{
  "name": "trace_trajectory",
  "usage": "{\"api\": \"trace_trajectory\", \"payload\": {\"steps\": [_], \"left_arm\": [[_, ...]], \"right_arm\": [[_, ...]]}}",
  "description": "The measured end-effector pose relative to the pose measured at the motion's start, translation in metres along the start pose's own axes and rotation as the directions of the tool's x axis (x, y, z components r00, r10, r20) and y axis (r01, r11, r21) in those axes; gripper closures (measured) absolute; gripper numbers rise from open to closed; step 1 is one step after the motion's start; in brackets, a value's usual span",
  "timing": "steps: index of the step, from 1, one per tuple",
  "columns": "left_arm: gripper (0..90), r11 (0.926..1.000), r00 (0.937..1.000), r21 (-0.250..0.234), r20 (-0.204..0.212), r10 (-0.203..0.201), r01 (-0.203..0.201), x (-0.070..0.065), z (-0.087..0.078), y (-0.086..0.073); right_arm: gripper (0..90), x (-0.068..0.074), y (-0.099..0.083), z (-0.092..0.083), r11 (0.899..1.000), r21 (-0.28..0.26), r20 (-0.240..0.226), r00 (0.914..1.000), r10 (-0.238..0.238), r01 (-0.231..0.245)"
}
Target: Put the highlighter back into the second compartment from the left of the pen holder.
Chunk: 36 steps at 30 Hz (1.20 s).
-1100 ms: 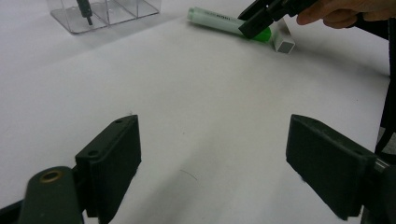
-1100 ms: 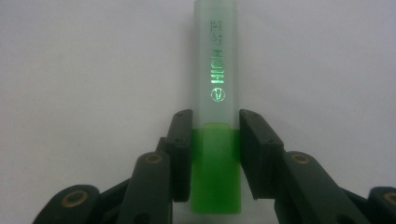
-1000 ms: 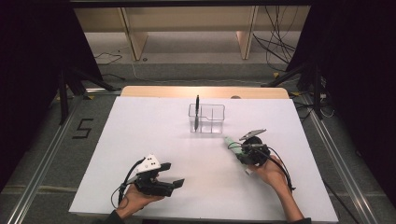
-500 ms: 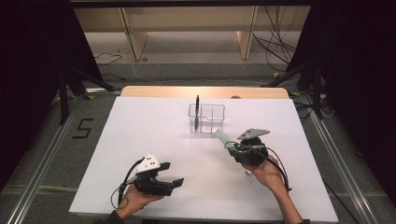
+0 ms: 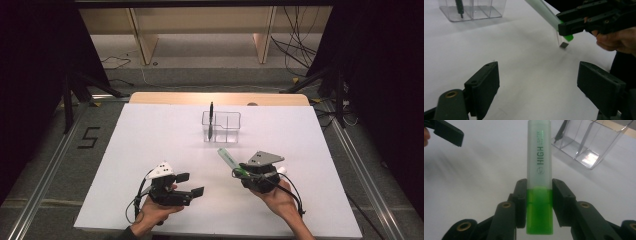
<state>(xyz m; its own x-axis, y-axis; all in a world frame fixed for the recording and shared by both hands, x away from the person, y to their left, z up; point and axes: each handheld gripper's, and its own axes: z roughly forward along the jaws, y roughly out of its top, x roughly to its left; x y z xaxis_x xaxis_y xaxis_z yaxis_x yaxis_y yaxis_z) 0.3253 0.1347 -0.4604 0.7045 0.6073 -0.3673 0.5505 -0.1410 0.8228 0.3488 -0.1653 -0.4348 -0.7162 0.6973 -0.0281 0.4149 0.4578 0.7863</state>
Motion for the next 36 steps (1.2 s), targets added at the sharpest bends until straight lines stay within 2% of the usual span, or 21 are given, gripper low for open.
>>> {"api": "trace_trajectory", "payload": {"steps": [1, 4, 11, 12, 17, 20, 21, 22, 28, 33, 36], "left_arm": [[18.0, 1.0000, 1.0000, -0.005, 0.003, 0.000, 0.000, -0.002, 0.001, 0.001], [18.0, 0.9989, 0.9985, 0.000, -0.030, 0.047, -0.047, -0.007, 0.006, 0.005], [18.2, 0.9998, 0.9994, -0.007, 0.030, -0.017, 0.018, -0.014, 0.018, 0.019], [18.3, 0.9996, 0.9989, -0.006, 0.038, -0.028, 0.028, -0.015, 0.020, 0.022], [18.7, 0.9973, 0.9960, 0.002, 0.052, -0.073, 0.073, -0.018, 0.032, 0.032], [18.8, 0.9967, 0.9954, 0.009, 0.052, -0.081, 0.080, -0.017, 0.036, 0.034], [19.1, 0.9954, 0.9937, 0.013, 0.059, -0.096, 0.095, -0.015, 0.038, 0.036], [19.3, 0.9904, 0.9878, 0.010, 0.071, -0.138, 0.138, -0.013, 0.042, 0.038], [20.6, 0.9892, 0.9860, 0.016, 0.079, -0.147, 0.146, -0.016, 0.046, 0.044], [20.7, 0.9895, 0.9865, 0.015, 0.076, -0.145, 0.144, -0.016, 0.047, 0.046], [20.7, 0.9905, 0.9875, 0.020, 0.077, -0.138, 0.136, -0.015, 0.046, 0.047]], "right_arm": [[67.5, 0.000, 0.000, 0.000, 1.000, 0.000, 0.000, 1.0000, 0.000, 0.000], [67.6, 0.004, -0.006, 0.000, 1.000, -0.017, 0.000, 1.0000, -0.005, 0.005], [67.6, 0.011, -0.019, -0.002, 0.999, -0.050, -0.004, 1.0000, -0.001, 0.001], [67.6, 0.014, -0.020, -0.004, 0.998, -0.068, -0.005, 1.0000, -0.005, 0.004], [67.6, 0.022, -0.020, -0.007, 0.995, -0.104, -0.009, 0.9999, -0.011, 0.010], [67.6, 0.027, -0.021, -0.007, 0.992, -0.124, -0.007, 0.9999, -0.015, 0.014], [67.6, 0.029, -0.021, -0.007, 0.992, -0.126, -0.007, 0.9998, -0.020, 0.019], [67.6, 0.030, -0.022, -0.007, 0.992, -0.126, -0.009, 0.9997, -0.022, 0.021], [67.6, 0.037, -0.024, -0.006, 0.991, -0.129, -0.012, 0.9993, -0.037, 0.035], [67.6, 0.038, -0.024, -0.007, 0.991, -0.128, -0.018, 0.9988, -0.045, 0.043], [67.5, 0.042, -0.025, -0.007, 0.991, -0.120, -0.020, 0.9975, -0.067, 0.064]]}}
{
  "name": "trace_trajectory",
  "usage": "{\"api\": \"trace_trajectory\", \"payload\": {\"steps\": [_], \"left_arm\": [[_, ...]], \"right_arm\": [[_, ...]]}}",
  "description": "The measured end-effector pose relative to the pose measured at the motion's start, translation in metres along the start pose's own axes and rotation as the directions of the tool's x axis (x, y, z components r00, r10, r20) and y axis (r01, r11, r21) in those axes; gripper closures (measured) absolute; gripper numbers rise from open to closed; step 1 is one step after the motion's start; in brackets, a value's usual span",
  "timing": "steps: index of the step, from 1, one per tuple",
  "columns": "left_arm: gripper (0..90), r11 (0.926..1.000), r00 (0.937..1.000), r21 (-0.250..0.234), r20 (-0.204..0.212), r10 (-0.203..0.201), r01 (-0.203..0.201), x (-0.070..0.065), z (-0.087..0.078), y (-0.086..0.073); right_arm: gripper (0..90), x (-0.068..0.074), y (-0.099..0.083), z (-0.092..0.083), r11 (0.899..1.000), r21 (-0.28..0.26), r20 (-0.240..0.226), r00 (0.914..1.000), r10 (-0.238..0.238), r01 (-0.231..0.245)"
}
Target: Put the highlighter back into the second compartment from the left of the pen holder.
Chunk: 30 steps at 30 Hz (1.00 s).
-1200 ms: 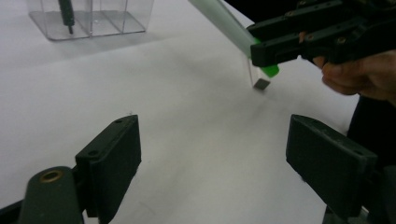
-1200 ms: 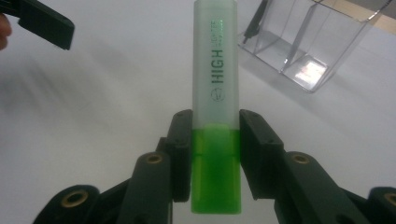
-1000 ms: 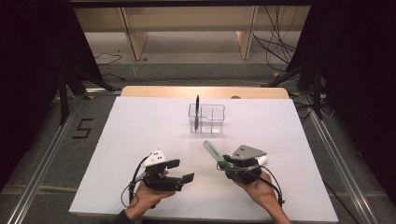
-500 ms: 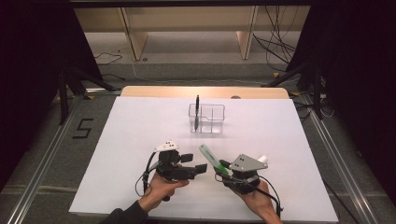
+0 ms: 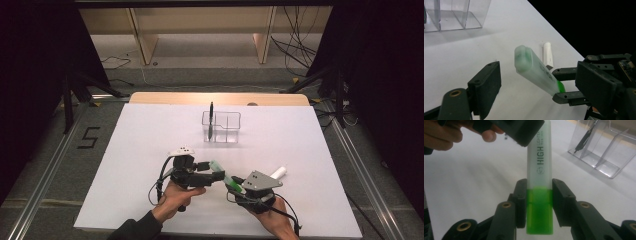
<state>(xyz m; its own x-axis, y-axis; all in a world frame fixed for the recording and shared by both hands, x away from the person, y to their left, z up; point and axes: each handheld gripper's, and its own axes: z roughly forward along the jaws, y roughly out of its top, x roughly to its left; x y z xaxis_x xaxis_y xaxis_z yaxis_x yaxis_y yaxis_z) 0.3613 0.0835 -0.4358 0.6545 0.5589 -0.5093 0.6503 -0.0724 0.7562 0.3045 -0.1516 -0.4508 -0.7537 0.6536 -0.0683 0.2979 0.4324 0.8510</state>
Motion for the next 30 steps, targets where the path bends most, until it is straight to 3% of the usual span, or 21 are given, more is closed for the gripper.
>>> {"api": "trace_trajectory", "payload": {"steps": [3, 7, 8, 9, 10, 11, 12, 13, 16, 17, 20, 21, 22, 23, 24, 25, 26, 27, 28, 29, 30], "left_arm": [[20.6, 0.9998, 0.9999, 0.015, 0.003, 0.012, -0.012, 0.000, -0.002, 0.002], [20.6, 0.9983, 0.9989, 0.036, 0.010, 0.045, -0.045, -0.001, -0.009, 0.008], [20.6, 0.9983, 0.9989, 0.036, 0.010, 0.045, -0.045, -0.001, -0.009, 0.008], [20.6, 0.9972, 0.9983, 0.050, 0.016, 0.056, -0.057, 0.000, -0.010, 0.010], [20.6, 0.9964, 0.9980, 0.059, 0.020, 0.059, -0.061, 0.000, -0.011, 0.011], [20.6, 0.9944, 0.9975, 0.082, 0.030, 0.064, -0.066, 0.000, -0.012, 0.013], [20.6, 0.9944, 0.9975, 0.082, 0.030, 0.064, -0.066, 0.000, -0.012, 0.013], [20.6, 0.9921, 0.9967, 0.100, 0.036, 0.073, -0.076, 0.001, -0.012, 0.014], [20.6, 0.9835, 0.9947, 0.153, 0.048, 0.091, -0.097, 0.000, -0.011, 0.016], [20.6, 0.9744, 0.9921, 0.190, 0.060, 0.110, -0.119, 0.000, -0.011, 0.016], [20.9, 0.9626, 0.9882, 0.226, 0.069, 0.137, -0.149, -0.002, -0.011, 0.017], [20.9, 0.9626, 0.9882, 0.226, 0.069, 0.137, -0.149, -0.002, -0.011, 0.017], [21.0, 0.9514, 0.9849, 0.257, 0.076, 0.156, -0.170, -0.003, -0.011, 0.017], [21.1, 0.9514, 0.9849, 0.257, 0.076, 0.156, -0.170, -0.003, -0.011, 0.017], [21.2, 0.9433, 0.9825, 0.277, 0.080, 0.168, -0.184, -0.004, -0.010, 0.017], [21.3, 0.9324, 0.9788, 0.299, 0.088, 0.185, -0.203, -0.005, -0.009, 0.017], [21.4, 0.9174, 0.9742, 0.328, 0.088, 0.208, -0.225, -0.007, -0.007, 0.016], [21.7, 0.9174, 0.9742, 0.328, 0.088, 0.208, -0.225, -0.007, -0.007, 0.016], [21.7, 0.9107, 0.9716, 0.339, 0.087, 0.220, -0.236, -0.008, -0.006, 0.015], [22.3, 0.9019, 0.9686, 0.353, 0.089, 0.232, -0.249, -0.009, -0.005, 0.015], [22.3, 0.8938, 0.9660, 0.366, 0.088, 0.243, -0.258, -0.010, -0.003, 0.014]], "right_arm": [[67.6, 0.002, 0.000, -0.001, 1.000, 0.004, -0.006, 0.9998, -0.019, 0.019], [67.5, 0.007, -0.002, -0.004, 0.993, 0.029, 0.003, 0.9938, -0.112, 0.111], [67.5, 0.007, -0.002, -0.004, 0.993, 0.029, 0.003, 0.9938, -0.112, 0.111], [67.5, 0.011, -0.003, -0.006, 0.987, 0.033, 0.000, 0.9874, -0.159, 0.158], [67.5, 0.011, -0.003, -0.006, 0.987, 0.033, 0.000, 0.9874, -0.159, 0.158], [67.6, 0.016, -0.004, -0.007, 0.974, 0.035, 0.010, 0.9748, -0.223, 0.222], [67.6, 0.016, -0.004, -0.007, 0.974, 0.035, 0.010, 0.9748, -0.223, 0.222], [67.6, 0.021, -0.006, -0.008, 0.956, 0.037, 0.014, 0.9568, -0.291, 0.290], [67.6, 0.028, -0.008, -0.010, 0.925, 0.047, 0.017, 0.9252, -0.379, 0.378], [67.6, 0.031, -0.008, -0.010, 0.908, 0.056, 0.029, 0.9080, -0.418, 0.416], [67.6, 0.037, -0.012, -0.009, 0.846, 0.080, 0.040, 0.8463, -0.531, 0.527], [67.6, 0.039, -0.013, -0.009, 0.826, 0.089, 0.043, 0.8268, -0.561, 0.556], [67.6, 0.041, -0.014, -0.009, 0.811, 0.093, 0.048, 0.8105, -0.584, 0.578], [67.6, 0.041, -0.014, -0.009, 0.811, 0.093, 0.048, 0.8105, -0.584, 0.578], [67.6, 0.043, -0.016, -0.009, 0.783, 0.101, 0.055, 0.7828, -0.620, 0.613], [67.6, 0.044, -0.017, -0.009, 0.766, 0.111, 0.066, 0.7646, -0.641, 0.633], [67.6, 0.044, -0.017, -0.009, 0.742, 0.116, 0.075, 0.7390, -0.670, 0.660], [67.6, 0.045, -0.019, -0.010, 0.720, 0.124, 0.077, 0.7171, -0.693, 0.682], [67.6, 0.045, -0.019, -0.010, 0.720, 0.124, 0.077, 0.7171, -0.693, 0.682], [67.6, 0.046, -0.020, -0.009, 0.673, 0.134, 0.087, 0.6683, -0.739, 0.727], [67.6, 0.046, -0.020, -0.009, 0.673, 0.134, 0.087, 0.6683, -0.739, 0.727]]}}
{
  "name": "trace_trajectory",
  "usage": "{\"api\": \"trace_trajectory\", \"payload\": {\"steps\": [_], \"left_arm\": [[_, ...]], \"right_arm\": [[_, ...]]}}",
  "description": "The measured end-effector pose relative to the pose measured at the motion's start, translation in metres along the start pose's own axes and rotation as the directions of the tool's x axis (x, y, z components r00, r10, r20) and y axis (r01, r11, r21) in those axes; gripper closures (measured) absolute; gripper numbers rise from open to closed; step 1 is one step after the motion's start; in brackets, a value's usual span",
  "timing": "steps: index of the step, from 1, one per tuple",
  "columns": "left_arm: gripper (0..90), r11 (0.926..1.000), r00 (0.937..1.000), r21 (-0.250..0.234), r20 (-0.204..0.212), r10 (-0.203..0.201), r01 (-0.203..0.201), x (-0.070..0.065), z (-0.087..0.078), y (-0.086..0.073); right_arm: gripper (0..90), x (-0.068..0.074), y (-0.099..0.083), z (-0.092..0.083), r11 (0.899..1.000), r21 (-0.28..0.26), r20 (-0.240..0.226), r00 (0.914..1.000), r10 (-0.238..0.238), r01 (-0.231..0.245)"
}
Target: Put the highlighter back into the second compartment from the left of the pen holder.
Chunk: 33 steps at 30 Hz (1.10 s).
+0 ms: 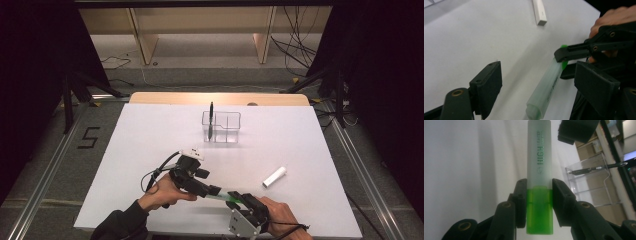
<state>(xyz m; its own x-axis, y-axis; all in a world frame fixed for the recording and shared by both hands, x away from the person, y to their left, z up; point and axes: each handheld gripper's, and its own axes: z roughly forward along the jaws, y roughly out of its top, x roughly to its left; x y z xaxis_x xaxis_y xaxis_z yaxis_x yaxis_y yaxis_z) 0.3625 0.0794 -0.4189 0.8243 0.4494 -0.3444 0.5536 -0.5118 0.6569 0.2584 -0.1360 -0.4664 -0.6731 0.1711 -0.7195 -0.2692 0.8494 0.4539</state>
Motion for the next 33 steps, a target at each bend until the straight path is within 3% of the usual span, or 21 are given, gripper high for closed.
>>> {"api": "trace_trajectory", "payload": {"steps": [1, 2, 6, 8, 9, 10, 11, 12, 13, 14, 16, 18, 19, 22, 23, 24, 26, 28, 31, 33], "left_arm": [[22.7, 0.9995, 0.9999, 0.028, 0.002, 0.015, -0.015, -0.001, 0.002, 0.000], [23.0, 0.9986, 0.9997, 0.046, 0.007, 0.023, -0.024, -0.002, 0.004, 0.000], [23.7, 0.9905, 0.9976, 0.119, 0.005, 0.069, -0.069, -0.006, 0.013, 0.000], [24.7, 0.9844, 0.9953, 0.148, -0.002, 0.096, -0.095, -0.009, 0.018, 0.001], [24.9, 0.9733, 0.9904, 0.186, -0.006, 0.138, -0.135, -0.012, 0.021, 0.003], [25.1, 0.9733, 0.9904, 0.186, -0.006, 0.138, -0.135, -0.012, 0.021, 0.003], [25.3, 0.9686, 0.9887, 0.202, -0.006, 0.150, -0.145, -0.014, 0.023, 0.004], [25.3, 0.9612, 0.9858, 0.223, -0.005, 0.168, -0.162, -0.015, 0.024, 0.004], [26.3, 0.9581, 0.9848, 0.232, -0.004, 0.174, -0.168, -0.017, 0.026, 0.005], [27.5, 0.9481, 0.9810, 0.256, 0.002, 0.194, -0.188, -0.018, 0.027, 0.007], [30.9, 0.9451, 0.9800, 0.264, 0.004, 0.199, -0.193, -0.019, 0.028, 0.008], [33.4, 0.9346, 0.9775, 0.290, 0.016, 0.210, -0.206, -0.020, 0.029, 0.008], [35.3, 0.9298, 0.9760, 0.300, 0.022, 0.216, -0.213, -0.020, 0.030, 0.008], [40.6, 0.9191, 0.9724, 0.320, 0.038, 0.230, -0.230, -0.021, 0.032, 0.009], [43.1, 0.9112, 0.9690, 0.331, 0.057, 0.240, -0.245, -0.021, 0.033, 0.010], [44.9, 0.9112, 0.9690, 0.331, 0.057, 0.240, -0.245, -0.021, 0.033, 0.010], [47.7, 0.9019, 0.9663, 0.348, 0.069, 0.248, -0.256, -0.022, 0.035, 0.011], [50.4, 0.8862, 0.9620, 0.376, 0.076, 0.262, -0.271, -0.023, 0.036, 0.012], [54.2, 0.8824, 0.9612, 0.382, 0.093, 0.260, -0.275, -0.022, 0.037, 0.015], [55.1, 0.8655, 0.9570, 0.409, 0.099, 0.273, -0.289, -0.022, 0.038, 0.016]], "right_arm": [[67.6, 0.001, 0.000, 0.000, 1.000, 0.003, 0.017, 0.9994, -0.029, 0.029], [67.6, 0.004, 0.000, 0.000, 0.994, 0.020, 0.047, 0.9929, -0.109, 0.108], [67.6, 0.008, 0.000, -0.001, 0.988, 0.031, 0.065, 0.9857, -0.156, 0.154], [67.6, 0.011, 0.001, 0.000, 0.973, 0.036, 0.075, 0.9701, -0.231, 0.229], [67.6, 0.012, 0.001, 0.000, 0.967, 0.038, 0.071, 0.9650, -0.252, 0.250], [67.6, 0.014, 0.002, 0.001, 0.965, 0.039, 0.075, 0.9623, -0.262, 0.259], [67.6, 0.016, 0.002, 0.001, 0.959, 0.048, 0.076, 0.9566, -0.281, 0.278], [67.6, 0.016, 0.002, 0.001, 0.959, 0.048, 0.076, 0.9566, -0.281, 0.278], [67.6, 0.018, 0.003, 0.002, 0.946, 0.052, 0.076, 0.9429, -0.324, 0.321], [67.6, 0.018, 0.003, 0.003, 0.942, 0.052, 0.074, 0.9389, -0.336, 0.333], [67.6, 0.019, 0.003, 0.003, 0.938, 0.050, 0.071, 0.9355, -0.346, 0.343], [67.6, 0.020, 0.004, 0.003, 0.933, 0.048, 0.070, 0.9309, -0.359, 0.356], [67.6, 0.020, 0.005, 0.003, 0.935, 0.049, 0.070, 0.9328, -0.354, 0.351], [67.6, 0.020, 0.005, 0.002, 0.931, 0.049, 0.069, 0.9288, -0.364, 0.361], [67.6, 0.020, 0.005, 0.002, 0.930, 0.046, 0.071, 0.9273, -0.367, 0.365], [67.6, 0.020, 0.005, 0.002, 0.929, 0.046, 0.072, 0.9264, -0.370, 0.367], [67.6, 0.020, 0.005, 0.002, 0.928, 0.044, 0.075, 0.9252, -0.372, 0.370], [67.6, 0.020, 0.006, 0.002, 0.926, 0.044, 0.073, 0.9232, -0.377, 0.375], [67.6, 0.021, 0.006, 0.002, 0.918, 0.047, 0.072, 0.9156, -0.396, 0.393], [67.6, 0.022, 0.007, 0.002, 0.918, 0.046, 0.069, 0.9158, -0.396, 0.393]]}}
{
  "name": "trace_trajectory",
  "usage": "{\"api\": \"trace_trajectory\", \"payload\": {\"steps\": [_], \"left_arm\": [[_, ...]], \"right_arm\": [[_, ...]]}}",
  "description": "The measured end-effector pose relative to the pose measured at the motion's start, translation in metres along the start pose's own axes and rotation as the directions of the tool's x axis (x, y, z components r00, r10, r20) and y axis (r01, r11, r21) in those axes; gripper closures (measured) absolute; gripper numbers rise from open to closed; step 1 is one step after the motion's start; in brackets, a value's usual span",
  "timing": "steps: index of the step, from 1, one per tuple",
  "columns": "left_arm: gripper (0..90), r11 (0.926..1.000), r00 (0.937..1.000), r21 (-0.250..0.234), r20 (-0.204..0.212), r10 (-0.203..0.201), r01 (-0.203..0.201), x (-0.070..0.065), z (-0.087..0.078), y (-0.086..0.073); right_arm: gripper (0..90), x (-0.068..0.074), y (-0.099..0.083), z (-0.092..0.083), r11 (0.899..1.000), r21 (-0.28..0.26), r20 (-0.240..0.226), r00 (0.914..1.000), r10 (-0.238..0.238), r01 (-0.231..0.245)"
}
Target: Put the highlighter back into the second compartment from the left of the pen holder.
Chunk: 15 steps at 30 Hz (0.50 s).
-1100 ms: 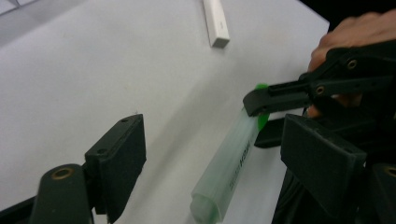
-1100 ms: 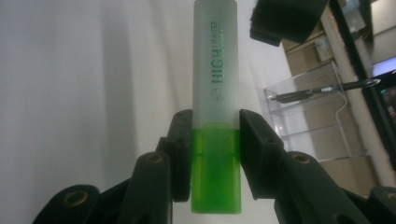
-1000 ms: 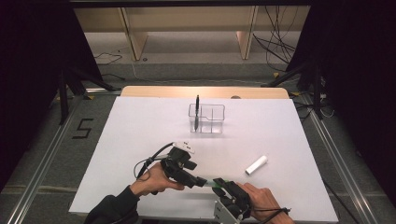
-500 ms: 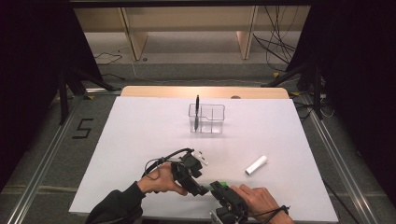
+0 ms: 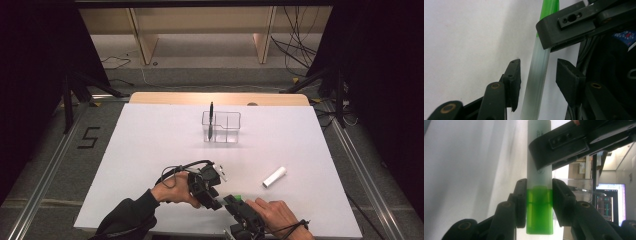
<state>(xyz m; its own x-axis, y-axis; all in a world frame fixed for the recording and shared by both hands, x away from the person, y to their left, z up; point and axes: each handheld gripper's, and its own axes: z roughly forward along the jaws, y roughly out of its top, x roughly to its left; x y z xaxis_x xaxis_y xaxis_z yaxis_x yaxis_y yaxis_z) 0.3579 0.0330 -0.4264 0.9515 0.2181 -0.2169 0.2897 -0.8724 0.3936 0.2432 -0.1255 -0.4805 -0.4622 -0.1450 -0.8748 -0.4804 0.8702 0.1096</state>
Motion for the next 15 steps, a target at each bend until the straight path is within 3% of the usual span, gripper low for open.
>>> {"api": "trace_trajectory", "payload": {"steps": [15], "left_arm": [[68.3, 0.9983, 0.9986, 0.052, 0.047, 0.025, -0.028, 0.0011, 0.0055, 0.0066]], "right_arm": [[67.6, 0.0021, 0.0024, -0.0013, 1.000, -0.009, 0.012, 0.9996, -0.026, 0.026]]}}
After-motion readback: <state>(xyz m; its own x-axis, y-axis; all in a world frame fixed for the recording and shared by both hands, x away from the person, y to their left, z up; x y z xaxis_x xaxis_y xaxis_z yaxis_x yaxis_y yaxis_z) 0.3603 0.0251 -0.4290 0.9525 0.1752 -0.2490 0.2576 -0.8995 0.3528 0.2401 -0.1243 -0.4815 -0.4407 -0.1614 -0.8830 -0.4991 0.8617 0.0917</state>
